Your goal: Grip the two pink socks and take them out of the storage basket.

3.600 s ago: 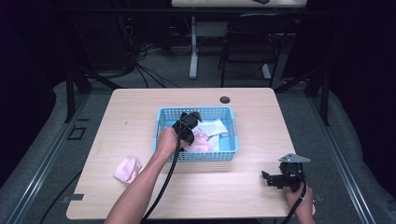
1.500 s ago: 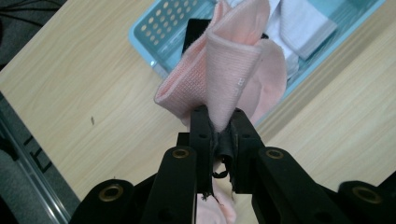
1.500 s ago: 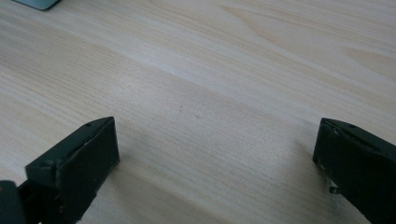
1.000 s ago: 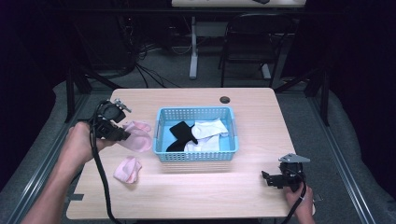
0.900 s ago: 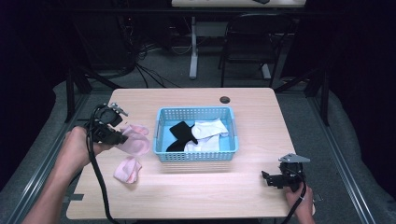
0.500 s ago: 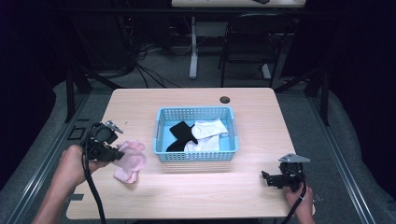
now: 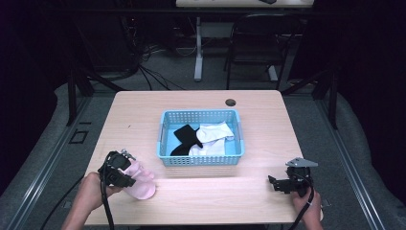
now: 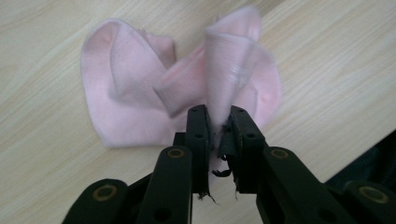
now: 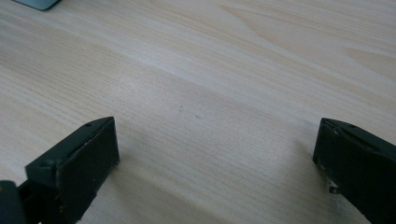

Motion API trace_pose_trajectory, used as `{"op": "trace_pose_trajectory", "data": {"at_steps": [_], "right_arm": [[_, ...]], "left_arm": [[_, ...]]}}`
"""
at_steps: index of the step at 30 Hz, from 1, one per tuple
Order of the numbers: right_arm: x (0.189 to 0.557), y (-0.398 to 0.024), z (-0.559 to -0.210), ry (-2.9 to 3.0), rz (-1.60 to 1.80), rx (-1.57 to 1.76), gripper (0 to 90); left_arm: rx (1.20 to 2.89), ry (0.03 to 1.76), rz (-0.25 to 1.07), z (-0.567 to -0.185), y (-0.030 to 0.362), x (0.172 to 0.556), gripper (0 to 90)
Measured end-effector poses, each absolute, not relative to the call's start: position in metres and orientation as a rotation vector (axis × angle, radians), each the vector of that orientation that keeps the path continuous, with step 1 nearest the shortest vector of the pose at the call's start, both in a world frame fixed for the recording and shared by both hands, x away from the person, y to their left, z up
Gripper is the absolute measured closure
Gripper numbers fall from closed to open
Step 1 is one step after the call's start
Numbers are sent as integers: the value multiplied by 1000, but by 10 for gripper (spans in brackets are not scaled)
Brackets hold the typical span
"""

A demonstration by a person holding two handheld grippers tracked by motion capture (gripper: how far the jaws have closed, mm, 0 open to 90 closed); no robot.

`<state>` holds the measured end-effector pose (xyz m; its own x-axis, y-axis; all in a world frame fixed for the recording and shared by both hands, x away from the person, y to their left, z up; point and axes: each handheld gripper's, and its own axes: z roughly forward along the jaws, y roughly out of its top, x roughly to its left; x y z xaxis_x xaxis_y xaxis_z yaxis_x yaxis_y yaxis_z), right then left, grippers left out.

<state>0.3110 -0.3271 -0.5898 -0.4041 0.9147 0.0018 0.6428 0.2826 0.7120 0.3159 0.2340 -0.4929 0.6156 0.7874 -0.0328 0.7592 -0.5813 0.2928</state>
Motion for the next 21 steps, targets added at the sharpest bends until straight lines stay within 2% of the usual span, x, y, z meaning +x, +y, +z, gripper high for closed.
{"op": "trace_pose_trajectory", "data": {"at_steps": [1, 3, 6, 12, 13, 16, 21], "right_arm": [[311, -327, -590, 2149, 900, 1401, 0], [311, -327, -590, 2149, 900, 1401, 0], [311, -327, -590, 2149, 900, 1401, 0], [311, -327, -590, 2149, 900, 1402, 0], [311, -327, -590, 2149, 900, 1402, 0], [311, -327, -590, 2150, 898, 1403, 0], [311, -327, -590, 2149, 900, 1401, 0]], "left_arm": [[2564, 1258, 145, -493, 234, 316, 751], [2525, 1289, 166, -494, 239, 318, 625], [2491, 1325, 187, -487, 249, 319, 375], [2406, 1392, 279, -475, 273, 312, 135], [2387, 1409, 302, -474, 280, 310, 135], [2344, 1455, 324, -478, 294, 306, 41], [2251, 1564, 354, -499, 322, 299, 3]]}}
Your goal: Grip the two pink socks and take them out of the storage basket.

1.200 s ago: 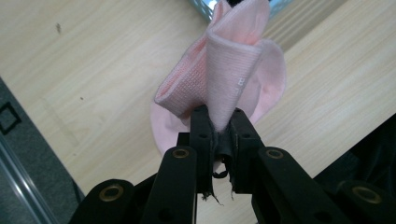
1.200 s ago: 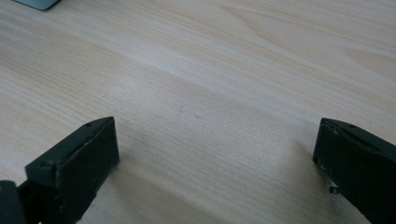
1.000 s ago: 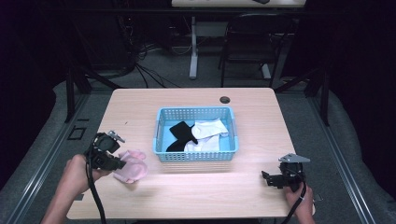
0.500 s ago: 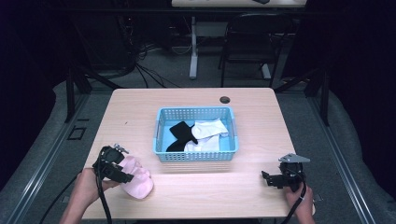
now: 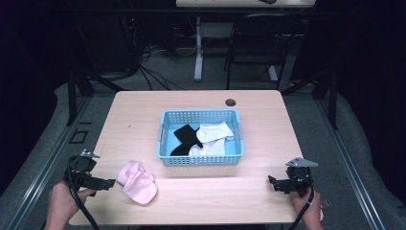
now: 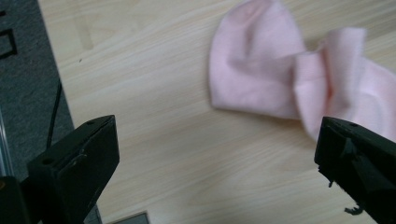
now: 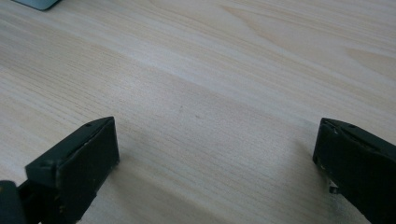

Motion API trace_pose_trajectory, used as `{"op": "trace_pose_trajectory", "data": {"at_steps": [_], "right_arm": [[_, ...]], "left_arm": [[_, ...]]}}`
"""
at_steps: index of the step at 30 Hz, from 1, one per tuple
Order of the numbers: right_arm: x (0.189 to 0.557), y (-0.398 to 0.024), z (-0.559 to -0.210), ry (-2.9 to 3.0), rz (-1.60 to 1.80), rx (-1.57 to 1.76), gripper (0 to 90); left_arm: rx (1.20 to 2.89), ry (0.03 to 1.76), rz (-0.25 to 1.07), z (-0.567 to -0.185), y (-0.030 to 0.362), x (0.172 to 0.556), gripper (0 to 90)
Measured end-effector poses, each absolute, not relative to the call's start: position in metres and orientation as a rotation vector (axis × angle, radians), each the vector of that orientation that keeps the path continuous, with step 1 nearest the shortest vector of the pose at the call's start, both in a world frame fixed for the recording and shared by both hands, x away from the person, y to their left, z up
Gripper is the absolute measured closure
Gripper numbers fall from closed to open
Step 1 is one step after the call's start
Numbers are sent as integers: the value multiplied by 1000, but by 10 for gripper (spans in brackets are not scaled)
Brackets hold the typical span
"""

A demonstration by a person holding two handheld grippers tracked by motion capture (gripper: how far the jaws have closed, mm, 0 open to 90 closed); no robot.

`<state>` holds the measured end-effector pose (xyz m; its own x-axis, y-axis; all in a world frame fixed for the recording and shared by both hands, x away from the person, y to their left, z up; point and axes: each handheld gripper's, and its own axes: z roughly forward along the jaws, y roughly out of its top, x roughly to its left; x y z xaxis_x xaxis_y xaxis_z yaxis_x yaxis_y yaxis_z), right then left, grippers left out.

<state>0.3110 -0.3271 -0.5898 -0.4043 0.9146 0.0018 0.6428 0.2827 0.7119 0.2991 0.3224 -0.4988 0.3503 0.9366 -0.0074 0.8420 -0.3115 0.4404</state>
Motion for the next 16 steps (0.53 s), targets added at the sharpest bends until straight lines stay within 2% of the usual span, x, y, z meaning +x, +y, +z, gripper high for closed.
{"op": "trace_pose_trajectory", "data": {"at_steps": [13, 16], "right_arm": [[311, -327, -590, 2149, 900, 1401, 0], [311, -327, -590, 2149, 900, 1402, 0]], "left_arm": [[2125, 1720, 394, -569, 356, 281, 3], [2081, 1703, 449, -576, 357, 276, 0]]}}
